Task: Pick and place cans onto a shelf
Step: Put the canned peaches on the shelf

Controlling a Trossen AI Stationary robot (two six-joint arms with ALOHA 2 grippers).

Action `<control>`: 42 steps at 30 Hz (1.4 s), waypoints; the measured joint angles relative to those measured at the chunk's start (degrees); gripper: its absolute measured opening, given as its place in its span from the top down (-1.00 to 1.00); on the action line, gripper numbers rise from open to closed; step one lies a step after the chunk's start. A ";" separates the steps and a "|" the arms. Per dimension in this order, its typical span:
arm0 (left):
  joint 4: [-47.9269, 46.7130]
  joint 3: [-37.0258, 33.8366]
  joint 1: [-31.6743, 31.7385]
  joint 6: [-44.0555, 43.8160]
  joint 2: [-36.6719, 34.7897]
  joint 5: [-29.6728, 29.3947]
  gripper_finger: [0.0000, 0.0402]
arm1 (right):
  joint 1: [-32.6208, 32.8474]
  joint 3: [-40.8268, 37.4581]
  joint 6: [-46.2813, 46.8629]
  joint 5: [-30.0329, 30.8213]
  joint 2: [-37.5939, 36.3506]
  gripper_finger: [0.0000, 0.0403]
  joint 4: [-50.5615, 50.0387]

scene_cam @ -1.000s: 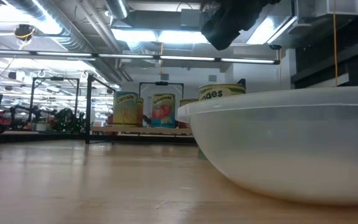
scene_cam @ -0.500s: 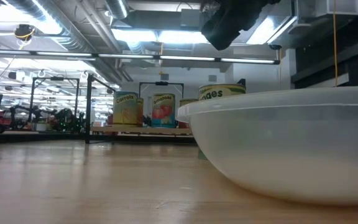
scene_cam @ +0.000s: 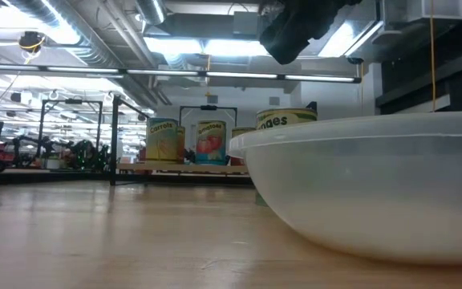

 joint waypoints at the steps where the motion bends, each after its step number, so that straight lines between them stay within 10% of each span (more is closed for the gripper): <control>1: -0.11 0.20 0.51 1.31 0.00 -3.30 0.38 | 0.02 0.00 0.00 0.00 0.00 0.74 0.03; 7: -0.97 2.95 4.06 13.97 -0.11 -8.10 0.38 | 0.00 0.00 0.02 0.00 0.00 0.74 0.09; 24: -10.32 4.23 4.09 15.55 -0.13 11.89 0.38 | 0.00 0.00 0.02 -0.02 0.02 0.74 0.14; 42: 3.00 0.69 2.67 20.66 -0.15 -8.26 0.37 | 0.00 0.11 -1.38 -0.04 2.61 0.74 17.99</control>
